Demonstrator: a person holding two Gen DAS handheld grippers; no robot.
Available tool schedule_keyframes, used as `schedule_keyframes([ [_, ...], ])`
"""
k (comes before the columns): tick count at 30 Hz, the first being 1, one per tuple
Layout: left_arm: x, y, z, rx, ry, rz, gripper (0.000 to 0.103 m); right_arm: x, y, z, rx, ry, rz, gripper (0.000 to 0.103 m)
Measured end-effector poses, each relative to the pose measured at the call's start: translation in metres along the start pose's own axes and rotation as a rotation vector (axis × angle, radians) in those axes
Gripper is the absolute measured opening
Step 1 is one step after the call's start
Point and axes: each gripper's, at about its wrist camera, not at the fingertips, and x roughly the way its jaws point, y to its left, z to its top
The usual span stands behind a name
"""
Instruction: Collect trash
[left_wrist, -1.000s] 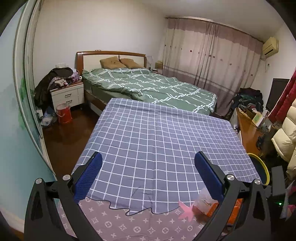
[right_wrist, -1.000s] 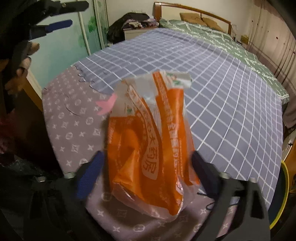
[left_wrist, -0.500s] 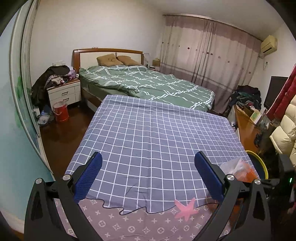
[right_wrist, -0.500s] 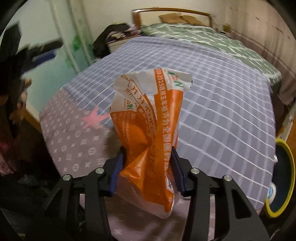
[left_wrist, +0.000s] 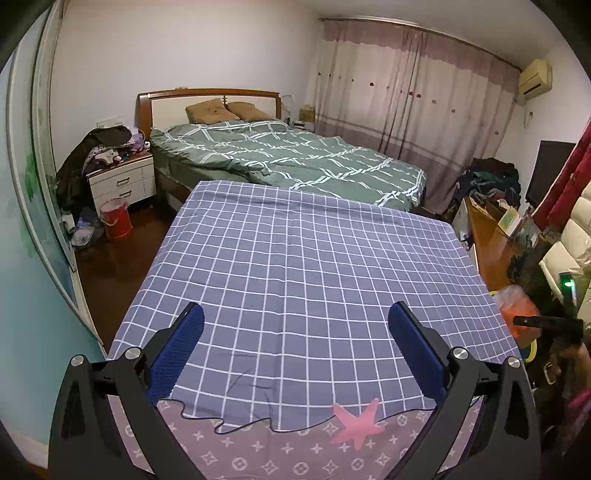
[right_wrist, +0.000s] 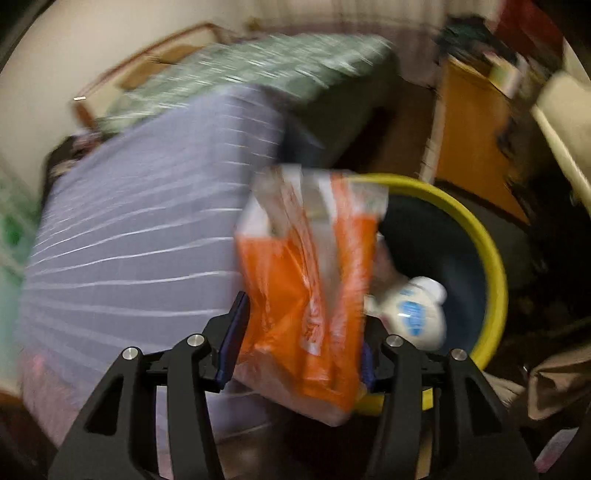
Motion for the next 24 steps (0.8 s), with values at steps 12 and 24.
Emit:
schedule_keyframes([
  [12,0.01,-0.022,0.003,0.047,0.012,-0.026,0.098,-0.014,-0.026,0.005,0.095,-0.129,-0.191,0.069],
  [24,-0.024,-0.03,-0.012,0.076,-0.044,-0.014,0.098,-0.14,0.104,-0.099,-0.129,-0.411,-0.019,0.088],
])
